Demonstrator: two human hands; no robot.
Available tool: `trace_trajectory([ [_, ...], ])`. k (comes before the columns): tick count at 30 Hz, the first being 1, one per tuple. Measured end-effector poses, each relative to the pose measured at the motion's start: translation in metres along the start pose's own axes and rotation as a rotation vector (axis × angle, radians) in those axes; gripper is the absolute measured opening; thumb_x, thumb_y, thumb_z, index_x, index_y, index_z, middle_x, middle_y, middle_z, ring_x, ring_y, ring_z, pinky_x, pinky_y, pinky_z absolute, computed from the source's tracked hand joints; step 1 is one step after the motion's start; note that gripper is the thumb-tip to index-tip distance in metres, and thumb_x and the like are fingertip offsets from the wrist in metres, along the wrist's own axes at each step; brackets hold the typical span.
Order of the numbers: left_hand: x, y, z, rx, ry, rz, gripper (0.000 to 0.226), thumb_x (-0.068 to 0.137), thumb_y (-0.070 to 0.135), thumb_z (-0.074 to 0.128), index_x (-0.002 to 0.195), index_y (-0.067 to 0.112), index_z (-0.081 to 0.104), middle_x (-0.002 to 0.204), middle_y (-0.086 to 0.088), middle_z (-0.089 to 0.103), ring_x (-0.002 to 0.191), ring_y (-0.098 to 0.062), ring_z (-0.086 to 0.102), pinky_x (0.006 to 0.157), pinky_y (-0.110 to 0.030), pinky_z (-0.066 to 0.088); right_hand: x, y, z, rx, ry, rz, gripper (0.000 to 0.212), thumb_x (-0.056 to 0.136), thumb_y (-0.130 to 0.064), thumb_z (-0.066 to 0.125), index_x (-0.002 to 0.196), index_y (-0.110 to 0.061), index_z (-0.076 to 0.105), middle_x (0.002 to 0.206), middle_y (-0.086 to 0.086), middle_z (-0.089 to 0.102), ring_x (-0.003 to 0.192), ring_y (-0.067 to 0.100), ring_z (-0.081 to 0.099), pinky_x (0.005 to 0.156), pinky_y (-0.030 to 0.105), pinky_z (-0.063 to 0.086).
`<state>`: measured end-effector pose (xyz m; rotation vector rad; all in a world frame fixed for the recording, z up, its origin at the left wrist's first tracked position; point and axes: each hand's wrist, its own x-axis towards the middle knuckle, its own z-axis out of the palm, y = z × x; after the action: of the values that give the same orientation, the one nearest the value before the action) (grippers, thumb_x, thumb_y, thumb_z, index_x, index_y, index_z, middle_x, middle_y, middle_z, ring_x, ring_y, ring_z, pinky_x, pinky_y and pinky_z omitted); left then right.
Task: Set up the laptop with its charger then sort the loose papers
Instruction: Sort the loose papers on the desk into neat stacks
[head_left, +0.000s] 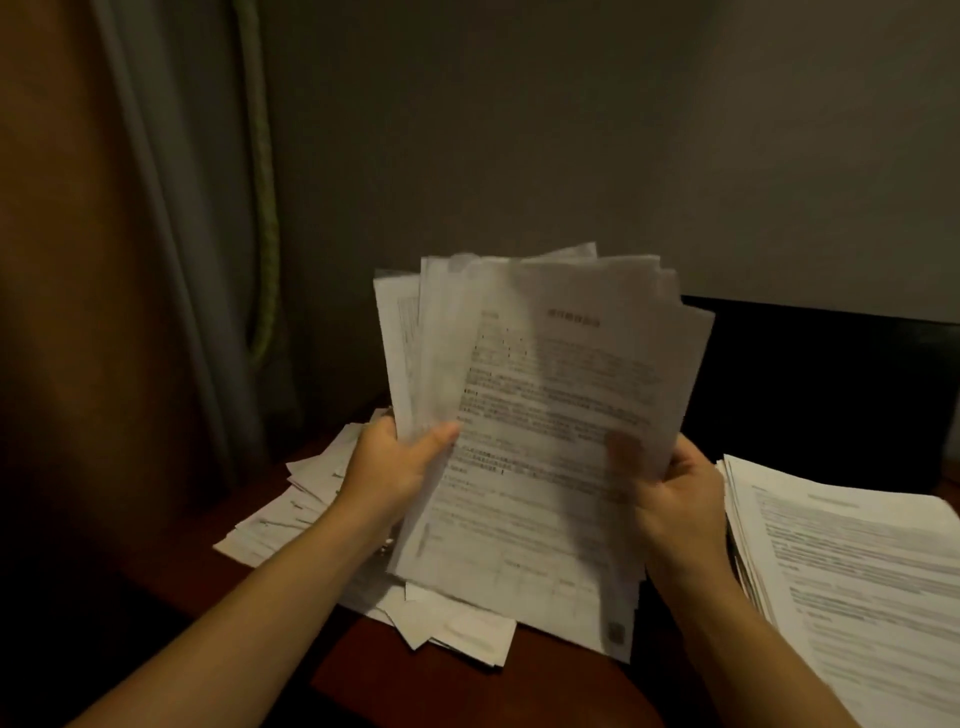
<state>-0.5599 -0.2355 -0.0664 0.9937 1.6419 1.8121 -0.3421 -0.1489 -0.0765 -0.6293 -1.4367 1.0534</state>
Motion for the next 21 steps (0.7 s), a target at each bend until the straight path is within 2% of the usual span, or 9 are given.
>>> trace_trajectory([
  [3,-0.003,0.022,0.006,-0.037,0.038,0.14,0.026,0.089,0.035,0.07,0.109,0.021,0.062,0.098,0.004,0.074,0.085,-0.011,0.074,0.066,-0.031,0.062,-0.003,-0.019,0.003,0.131,0.061,-0.055,0.014,0.095,-0.015,0.064,0.101,-0.003,0.068,0.091,0.002,0.077,0.08,0.018,0.075,0.061,0.026,0.06],
  [5,-0.007,0.037,0.011,-0.076,0.036,0.247,0.018,0.091,0.032,0.068,0.106,0.027,0.061,0.093,0.011,0.072,0.085,-0.004,0.071,0.061,-0.021,0.059,-0.004,-0.029,0.004,0.206,0.107,-0.053,0.013,0.093,-0.015,0.064,0.102,-0.006,0.068,0.093,0.001,0.077,0.082,0.017,0.075,0.063,0.026,0.06],
  [8,-0.011,0.045,0.015,-0.105,0.0,0.325,0.016,0.09,0.031,0.068,0.105,0.031,0.063,0.094,0.015,0.072,0.091,-0.005,0.071,0.066,-0.025,0.061,-0.003,-0.035,0.005,0.216,0.174,-0.062,0.009,0.093,-0.019,0.064,0.102,-0.019,0.064,0.095,0.001,0.075,0.085,0.01,0.074,0.063,0.019,0.058],
  [11,-0.016,0.031,0.016,-0.114,0.002,0.309,0.017,0.088,0.027,0.069,0.104,0.029,0.064,0.094,0.013,0.074,0.09,-0.006,0.072,0.067,-0.026,0.062,-0.003,-0.028,0.006,0.136,0.14,-0.087,0.015,0.093,-0.017,0.065,0.103,-0.026,0.059,0.099,-0.005,0.07,0.086,0.001,0.071,0.064,0.013,0.055],
  [13,-0.018,0.012,0.018,-0.07,0.026,0.276,0.019,0.087,0.026,0.072,0.106,0.026,0.067,0.096,0.008,0.076,0.09,-0.009,0.073,0.07,-0.026,0.061,-0.004,-0.015,0.007,0.043,0.025,-0.067,0.022,0.091,-0.016,0.068,0.108,-0.026,0.058,0.104,-0.006,0.069,0.093,0.004,0.071,0.067,0.017,0.058],
  [16,-0.018,-0.007,0.024,-0.031,0.051,0.21,0.013,0.09,0.025,0.071,0.103,0.026,0.069,0.092,0.013,0.077,0.088,-0.009,0.073,0.067,-0.019,0.058,-0.004,0.0,0.008,-0.017,-0.066,0.012,0.029,0.092,-0.014,0.069,0.116,-0.026,0.058,0.11,-0.008,0.069,0.099,0.005,0.07,0.069,0.019,0.059],
  [21,-0.019,0.005,0.026,-0.037,0.03,0.252,0.019,0.09,0.033,0.07,0.108,0.029,0.065,0.094,0.014,0.075,0.086,-0.001,0.071,0.062,-0.015,0.056,-0.003,-0.003,0.006,0.037,0.012,-0.055,0.024,0.092,-0.012,0.066,0.11,-0.027,0.06,0.103,-0.009,0.07,0.093,0.0,0.069,0.068,0.015,0.056],
])
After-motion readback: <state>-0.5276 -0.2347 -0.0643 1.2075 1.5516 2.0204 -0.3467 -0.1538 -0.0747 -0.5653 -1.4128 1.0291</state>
